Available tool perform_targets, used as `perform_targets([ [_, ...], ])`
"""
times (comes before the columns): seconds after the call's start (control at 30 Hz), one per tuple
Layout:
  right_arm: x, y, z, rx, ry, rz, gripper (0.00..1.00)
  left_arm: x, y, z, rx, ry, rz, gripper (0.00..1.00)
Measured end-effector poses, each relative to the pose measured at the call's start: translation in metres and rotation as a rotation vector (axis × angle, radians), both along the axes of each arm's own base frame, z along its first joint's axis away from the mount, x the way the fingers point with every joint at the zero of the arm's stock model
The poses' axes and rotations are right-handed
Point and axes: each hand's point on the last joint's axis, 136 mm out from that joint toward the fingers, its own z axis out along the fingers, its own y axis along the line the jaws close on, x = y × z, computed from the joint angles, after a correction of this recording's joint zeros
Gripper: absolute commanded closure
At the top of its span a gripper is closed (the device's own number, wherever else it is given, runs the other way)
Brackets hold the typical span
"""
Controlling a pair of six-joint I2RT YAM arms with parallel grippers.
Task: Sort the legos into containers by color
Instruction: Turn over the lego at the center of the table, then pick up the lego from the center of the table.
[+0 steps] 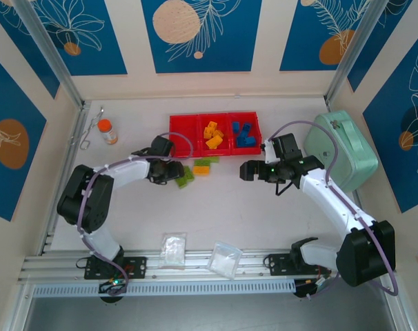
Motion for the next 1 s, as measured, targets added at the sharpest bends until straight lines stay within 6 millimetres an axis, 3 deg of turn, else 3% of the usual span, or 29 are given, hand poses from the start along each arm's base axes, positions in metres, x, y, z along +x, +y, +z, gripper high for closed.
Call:
perform_targets([
  [0.13,0.000,0.000,-0.001,-0.001,0.005,0.000,0.01,-0.010,0.015,-0.002,0.025,0.004,0.011,0.19],
  [0.33,0.000,0.000,-0.002,-0.001,0.005,0.000,0.01,-0.025,0.022,0.005,0.026,-0.010,-0.008,0.21],
  [0.5,0.000,0.001,-0.003,-0.002,0.009,0.002,0.01,-0.028,0.017,0.014,-0.016,-0.024,-0.022,0.22],
  [0.77,-0.002,0.006,-0.008,-0.010,0.026,0.021,0.01,-0.024,0.000,0.005,-0.033,0.023,-0.109,0.20],
  [1.0,-0.002,0.004,-0.009,-0.022,0.026,0.014,0.01,-0.015,-0.012,0.005,0.021,0.028,-0.290,0.03],
])
